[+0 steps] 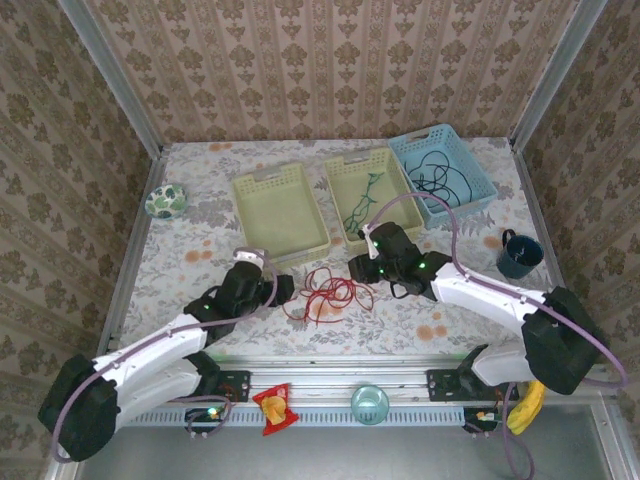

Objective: Untangle the cables

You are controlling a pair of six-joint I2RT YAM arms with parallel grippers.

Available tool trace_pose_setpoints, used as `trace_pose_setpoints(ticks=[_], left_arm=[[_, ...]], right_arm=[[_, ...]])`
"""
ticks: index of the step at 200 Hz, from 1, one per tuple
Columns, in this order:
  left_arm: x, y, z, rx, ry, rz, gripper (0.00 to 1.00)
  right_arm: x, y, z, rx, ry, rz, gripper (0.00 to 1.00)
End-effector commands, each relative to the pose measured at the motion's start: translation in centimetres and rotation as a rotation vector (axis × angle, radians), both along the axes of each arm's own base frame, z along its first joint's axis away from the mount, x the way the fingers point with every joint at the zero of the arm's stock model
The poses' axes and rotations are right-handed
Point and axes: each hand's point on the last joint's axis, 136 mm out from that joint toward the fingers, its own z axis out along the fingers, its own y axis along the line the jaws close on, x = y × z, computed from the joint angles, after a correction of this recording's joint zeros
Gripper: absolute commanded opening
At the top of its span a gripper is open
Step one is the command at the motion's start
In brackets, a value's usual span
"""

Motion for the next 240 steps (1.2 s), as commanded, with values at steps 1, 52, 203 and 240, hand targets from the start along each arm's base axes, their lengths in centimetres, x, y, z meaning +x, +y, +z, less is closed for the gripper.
trace_pose_setpoints(ticks=[1, 52, 203, 240], left_arm=[[-0.5, -0.9, -1.0, -0.084, 0.074, -0.043, 0.76], [0.5, -1.5, -2.7, -0.039, 0.098, -0.076, 0.56], [0.1, -5.6, 25.8, 0.229, -0.846, -0.012, 0.00], [-2.2, -9.9, 31.7, 0.018, -0.957, -0.255, 0.00]], right_arm=[[1.2, -0.1, 0.8, -0.023, -0.030, -0.022, 0.42], [1.5, -0.1, 0.5, -0.013, -0.024, -0.040, 0.41], [3.0, -7.5, 0.7, -0.117, -0.111, -0.369, 0.37], [3.0, -8.0, 1.4, -0.102, -0.137, -0.390, 0.37]])
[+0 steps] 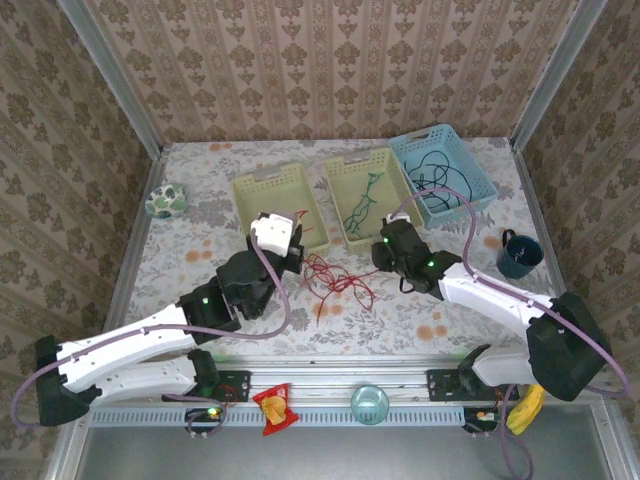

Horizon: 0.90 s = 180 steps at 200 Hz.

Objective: Untangle the cables

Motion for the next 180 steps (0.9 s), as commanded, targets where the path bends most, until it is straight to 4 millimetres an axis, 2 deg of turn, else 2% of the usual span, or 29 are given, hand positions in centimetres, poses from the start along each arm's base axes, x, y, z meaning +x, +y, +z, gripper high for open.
trace_pose_setpoints(ticks=[1, 40, 77, 96, 115, 133, 146, 160, 180], left_arm=[[-1.8, -2.6, 4.6, -0.026, -0.110, -0.203, 0.00], [-4.0, -3.8, 9.6, -0.122, -0.184, -0.384, 0.00], [-7.8, -4.4, 14.7, -0.187, -0.291, -0.600, 0.00], [-8.4, -4.1, 16.1, -0.224, -0.310, -0.639, 0.00], [-7.7, -4.0, 15.9, -0.222, -0.311, -0.615, 0.00], [-6.3, -3.9, 15.0, -0.209, -0.285, -0.574, 0.00], [-5.6, -4.1, 14.2, -0.193, -0.258, -0.560, 0.00], [-5.1, -4.4, 13.2, -0.169, -0.234, -0.552, 0.00], [-4.7, -4.8, 11.7, -0.129, -0.196, -0.544, 0.00]], right_arm=[[-0.1, -1.4, 0.6, -0.010, -0.033, -0.059, 0.37], [-0.1, -1.3, 1.1, 0.014, -0.060, -0.050, 0.38], [0.0, -1.7, 1.2, 0.024, -0.066, -0.069, 0.38], [0.0, -1.2, 1.6, 0.048, -0.073, -0.041, 0.38], [-0.7, 1.4, 2.5, 0.125, -0.083, 0.126, 0.39], [-3.1, 5.2, 3.8, 0.226, -0.059, 0.383, 0.40], [-4.6, 6.9, 4.3, 0.284, -0.030, 0.496, 0.42], [-5.9, 7.9, 4.0, 0.318, 0.021, 0.563, 0.46], [-7.5, 8.5, 1.9, 0.298, 0.153, 0.623, 0.49]])
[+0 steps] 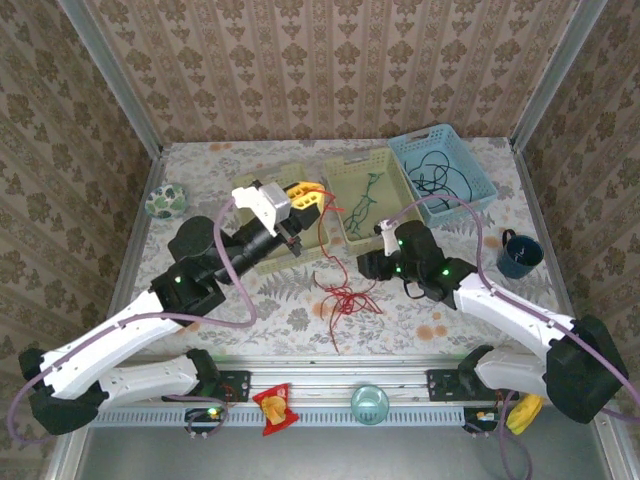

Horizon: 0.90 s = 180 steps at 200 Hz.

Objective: Untangle the cables

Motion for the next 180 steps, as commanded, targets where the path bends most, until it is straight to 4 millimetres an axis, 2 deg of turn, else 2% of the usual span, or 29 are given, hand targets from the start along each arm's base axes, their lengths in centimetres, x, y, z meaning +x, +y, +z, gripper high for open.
trace_pose_setpoints(ticks=[1, 27, 54, 88, 110, 140, 160, 180], left_arm=[[0.3, -0.3, -1.4, 0.036, 0.034, -0.004, 0.00], [1.5, 0.6, -3.3, 0.047, 0.080, 0.075, 0.00], [2.0, 1.8, -5.0, 0.037, 0.116, 0.123, 0.00], [2.1, 2.9, -6.0, 0.027, 0.145, 0.150, 0.00], [2.2, 3.5, -6.2, 0.018, 0.151, 0.172, 0.00], [2.3, 5.8, -4.8, -0.035, 0.132, 0.245, 0.00], [1.8, 8.4, -2.4, -0.137, 0.077, 0.296, 0.00], [1.1, 11.8, 0.2, -0.247, 0.027, 0.357, 0.00]], right_arm=[[-3.3, 2.5, -0.9, 0.016, 0.119, 0.211, 0.49], [-5.5, 2.9, -4.0, -0.097, 0.236, 0.281, 0.55], [-6.9, 4.6, -5.5, -0.145, 0.280, 0.374, 0.56], [-5.9, 5.8, -9.0, -0.301, 0.346, 0.379, 0.56], [-4.9, 5.3, -12.2, -0.468, 0.380, 0.337, 0.53], [-3.7, 2.6, -14.6, -0.641, 0.390, 0.200, 0.38], [-3.0, 0.6, -15.3, -0.662, 0.418, 0.107, 0.28], [-2.5, -1.6, -15.3, -0.628, 0.461, 0.016, 0.24]])
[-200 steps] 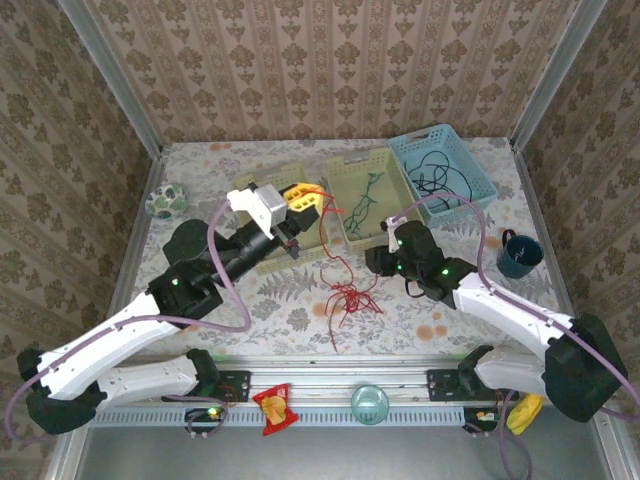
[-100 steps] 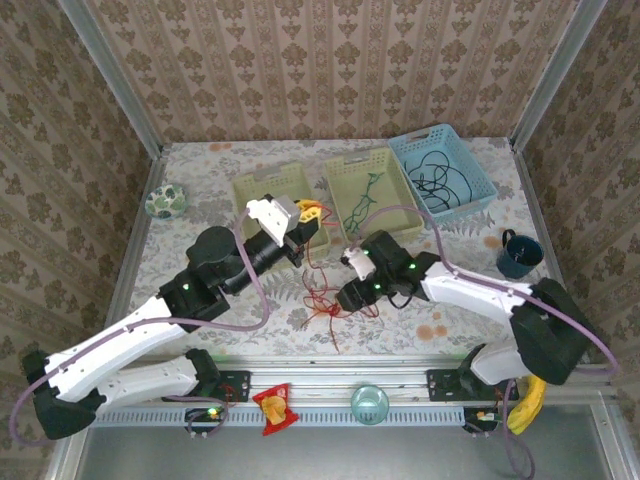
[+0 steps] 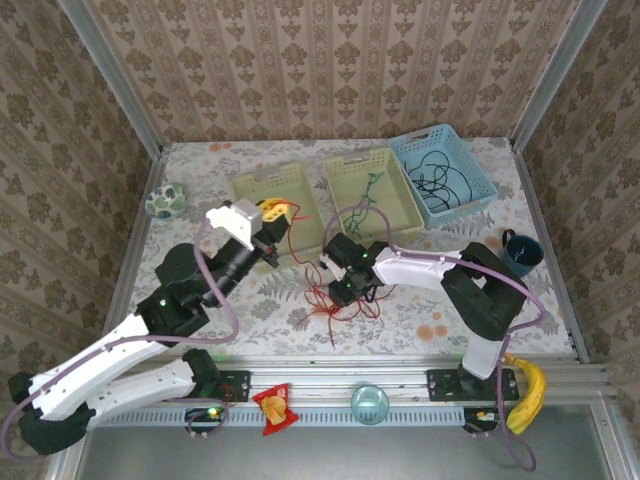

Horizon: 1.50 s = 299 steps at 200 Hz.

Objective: Untangle the cables

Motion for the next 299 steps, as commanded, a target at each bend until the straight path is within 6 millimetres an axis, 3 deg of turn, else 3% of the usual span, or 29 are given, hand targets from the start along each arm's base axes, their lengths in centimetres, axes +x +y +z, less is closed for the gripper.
trace_pose_setpoints(ticks=[1, 31, 51, 87, 112, 141, 189, 213, 254, 275, 299], left_arm=[[-0.5, 4.9, 4.3, -0.168, -0.095, 0.124, 0.00], [-1.2, 10.0, 7.0, -0.274, -0.157, 0.274, 0.00], [-1.0, 12.4, 7.5, -0.299, -0.164, 0.382, 0.00], [-0.6, 14.3, 7.7, -0.294, -0.163, 0.497, 0.00], [-1.4, 15.3, 9.3, -0.335, -0.208, 0.505, 0.00], [-2.3, 14.8, 11.4, -0.335, -0.265, 0.456, 0.00], [0.4, 9.9, 11.7, -0.172, -0.256, 0.419, 0.00], [3.1, 8.7, 10.9, -0.165, -0.189, 0.422, 0.00], [9.2, 9.6, 8.4, -0.248, -0.017, 0.412, 0.00], [12.5, 10.0, 5.5, -0.239, 0.078, 0.435, 0.00], [15.8, 9.5, 0.1, -0.181, 0.198, 0.473, 0.00]], right_arm=[[-0.2, -6.4, -2.4, -0.169, 0.048, -0.168, 0.23], [0.6, -9.3, -2.6, -0.102, 0.091, -0.323, 0.21], [0.7, -10.6, -3.0, -0.080, 0.113, -0.383, 0.20], [1.1, -11.9, -2.9, -0.072, 0.107, -0.452, 0.20], [1.4, -12.8, -2.7, -0.056, 0.101, -0.498, 0.20], [1.8, -13.9, -2.4, -0.029, 0.089, -0.565, 0.19], [2.1, -14.3, -1.6, 0.011, 0.055, -0.586, 0.19], [2.2, -14.1, -1.1, 0.032, 0.041, -0.579, 0.19], [2.5, -13.3, 0.4, 0.103, 0.001, -0.560, 0.19], [2.5, -13.1, 1.2, 0.131, -0.019, -0.556, 0.20], [2.5, -13.2, 1.6, 0.140, -0.034, -0.556, 0.20]])
